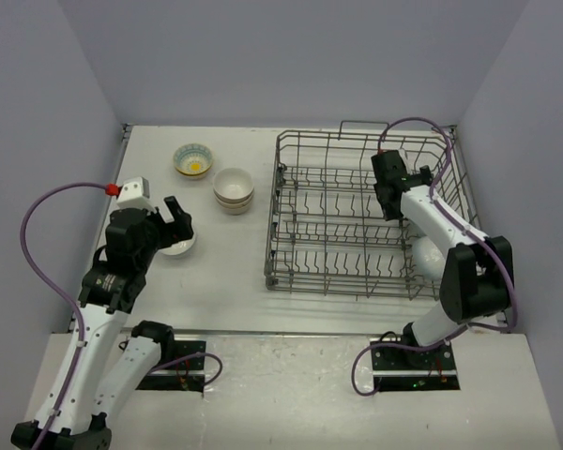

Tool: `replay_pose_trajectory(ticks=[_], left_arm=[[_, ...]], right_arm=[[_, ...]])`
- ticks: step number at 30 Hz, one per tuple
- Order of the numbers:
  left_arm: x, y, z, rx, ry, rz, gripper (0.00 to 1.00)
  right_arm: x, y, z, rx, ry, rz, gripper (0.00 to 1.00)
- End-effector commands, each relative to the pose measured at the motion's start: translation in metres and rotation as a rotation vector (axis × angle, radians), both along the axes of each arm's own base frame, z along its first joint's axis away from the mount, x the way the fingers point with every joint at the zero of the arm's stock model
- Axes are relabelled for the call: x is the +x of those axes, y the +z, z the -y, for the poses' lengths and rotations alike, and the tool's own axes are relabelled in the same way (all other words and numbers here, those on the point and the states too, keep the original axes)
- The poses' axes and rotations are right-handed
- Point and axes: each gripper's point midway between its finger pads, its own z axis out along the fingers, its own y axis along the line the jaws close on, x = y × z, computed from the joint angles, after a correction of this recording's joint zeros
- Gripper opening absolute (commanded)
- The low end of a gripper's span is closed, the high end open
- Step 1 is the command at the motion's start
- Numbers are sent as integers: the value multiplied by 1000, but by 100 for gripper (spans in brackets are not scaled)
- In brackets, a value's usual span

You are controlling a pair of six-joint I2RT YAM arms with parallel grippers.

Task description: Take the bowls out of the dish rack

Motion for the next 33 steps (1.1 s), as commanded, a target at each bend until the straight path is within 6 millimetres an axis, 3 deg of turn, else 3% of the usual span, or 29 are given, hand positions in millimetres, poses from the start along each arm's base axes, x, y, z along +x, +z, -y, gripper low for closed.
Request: replay_pose_trajectory(ticks=[1, 10, 17, 25, 33], left_arm=[[5, 11, 4, 8, -29, 46, 100], [5, 10, 10, 8, -64, 51, 100], [4, 13, 15, 5, -93, 60, 100], [3, 14, 18, 3, -108, 66, 100], [2, 14, 21, 2, -124, 69, 100]], right_arm=[[5, -3, 6, -11, -5, 4, 98], [6, -10, 23, -71, -18, -11, 97], [4, 8, 39, -181, -89, 38, 96], [1, 22, 44, -203, -115, 74, 91], [0, 21, 57, -224, -174, 75, 75]])
